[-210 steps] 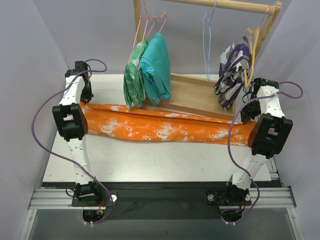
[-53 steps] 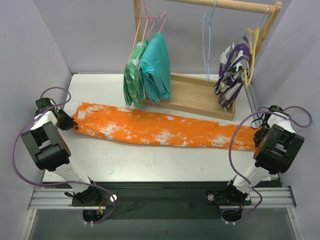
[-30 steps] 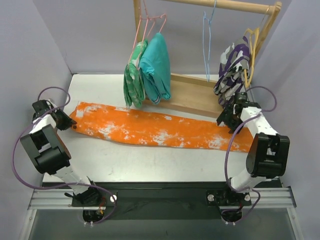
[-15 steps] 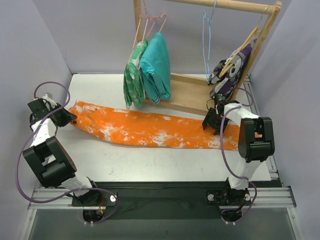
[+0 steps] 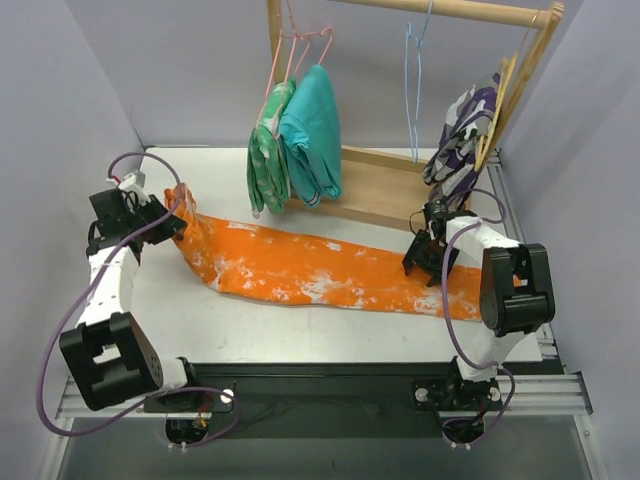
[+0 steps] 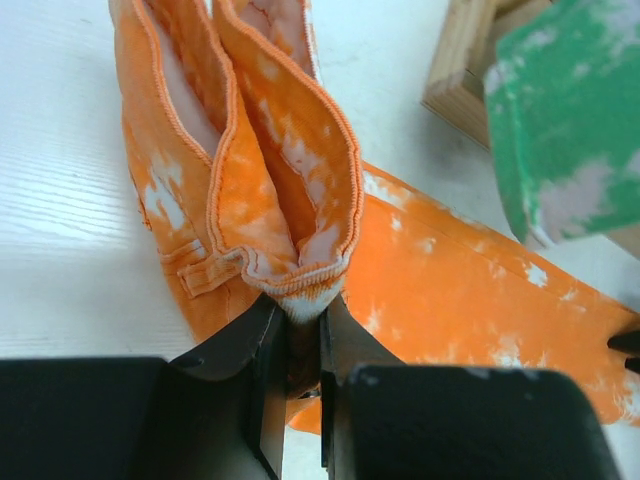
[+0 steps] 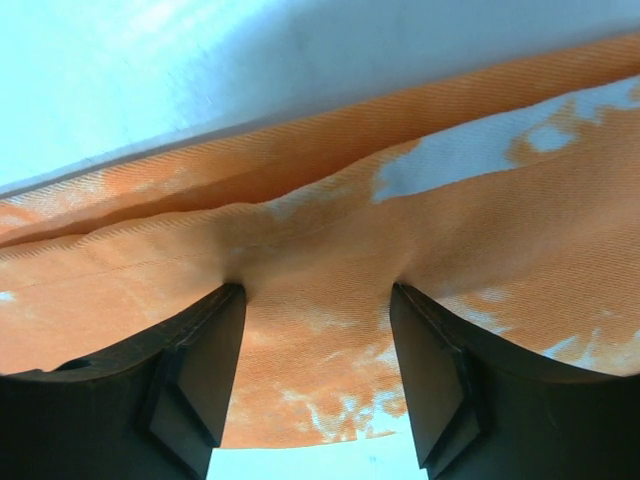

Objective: Place the trousers on the hanger
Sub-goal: Fold the trousers at the center of the board.

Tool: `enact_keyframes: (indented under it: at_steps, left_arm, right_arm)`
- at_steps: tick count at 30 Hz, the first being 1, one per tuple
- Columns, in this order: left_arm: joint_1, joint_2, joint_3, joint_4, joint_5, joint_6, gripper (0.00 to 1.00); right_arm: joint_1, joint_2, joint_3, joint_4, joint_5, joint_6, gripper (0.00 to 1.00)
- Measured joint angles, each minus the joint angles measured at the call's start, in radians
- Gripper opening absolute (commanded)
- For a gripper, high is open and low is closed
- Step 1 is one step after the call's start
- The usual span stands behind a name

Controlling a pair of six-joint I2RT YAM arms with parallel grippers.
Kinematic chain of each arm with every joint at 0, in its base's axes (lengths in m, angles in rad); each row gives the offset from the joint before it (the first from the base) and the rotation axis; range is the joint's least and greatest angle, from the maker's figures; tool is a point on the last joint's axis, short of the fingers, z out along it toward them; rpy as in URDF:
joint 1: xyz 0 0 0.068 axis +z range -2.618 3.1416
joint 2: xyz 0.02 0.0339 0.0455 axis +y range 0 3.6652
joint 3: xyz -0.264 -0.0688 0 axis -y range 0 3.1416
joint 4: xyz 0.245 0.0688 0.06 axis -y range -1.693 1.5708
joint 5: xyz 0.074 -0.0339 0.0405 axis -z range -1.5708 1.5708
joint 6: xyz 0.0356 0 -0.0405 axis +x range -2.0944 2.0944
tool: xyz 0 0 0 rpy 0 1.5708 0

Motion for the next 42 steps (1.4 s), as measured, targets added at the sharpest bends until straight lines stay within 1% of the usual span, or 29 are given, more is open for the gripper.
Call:
enact_keyframes:
  at_steps: [4,7,10,13,18,19,21,25,27,30,37,42]
  left_arm:
    - [-0.043,-0.122,-0.065,-0.015,-0.007,0.006,0.00]
    - [-0.069,-0.186,-0.077,-0.051,-0.029,0.006,0.00]
    - [-0.131,-0.230,-0.081,-0.071,-0.077,0.005,0.00]
    - [-0.253,-0.273,-0.088,-0.085,-0.156,0.004,0.00]
    - [-0.431,-0.323,-0.084,-0.129,-0.263,0.003,0.00]
    - [-0.467,-0.329,-0.081,-0.139,-0.282,0.002,0.00]
    - [-0.540,-0.332,-0.068,-0.164,-0.328,-0.001,0.00]
    - [-0.731,-0.330,-0.030,-0.205,-0.427,-0.012,0.00]
    - [-0.812,-0.324,-0.012,-0.222,-0.474,-0.019,0.00]
    - [-0.900,-0.315,0.007,-0.249,-0.524,-0.026,0.00]
    - [-1.003,-0.309,0.027,-0.288,-0.567,-0.031,0.00]
    - [-1.072,-0.306,0.027,-0.290,-0.573,-0.034,0.00]
  right_arm:
    - [0.008,-0.007,-0.007,-0.040,-0.005,0.008,0.72]
    - [0.013,-0.010,-0.007,-0.072,-0.015,0.008,0.80]
    - [0.019,-0.024,0.009,-0.122,-0.035,0.010,0.82]
    - [0.029,-0.060,0.066,-0.162,-0.069,0.018,0.84]
    - [0.057,-0.131,0.183,-0.180,-0.132,0.071,0.88]
    - [0.068,-0.143,0.210,-0.182,-0.145,0.087,0.88]
    - [0.092,-0.159,0.248,-0.183,-0.171,0.124,0.93]
    - [0.134,-0.183,0.297,-0.182,-0.235,0.215,0.97]
    - [0.159,-0.185,0.313,-0.180,-0.267,0.264,0.98]
    - [0.205,-0.185,0.330,-0.163,-0.312,0.339,1.00]
    - [0.360,-0.158,0.406,-0.085,-0.397,0.510,1.00]
    - [0.454,-0.085,0.479,-0.037,-0.424,0.571,1.00]
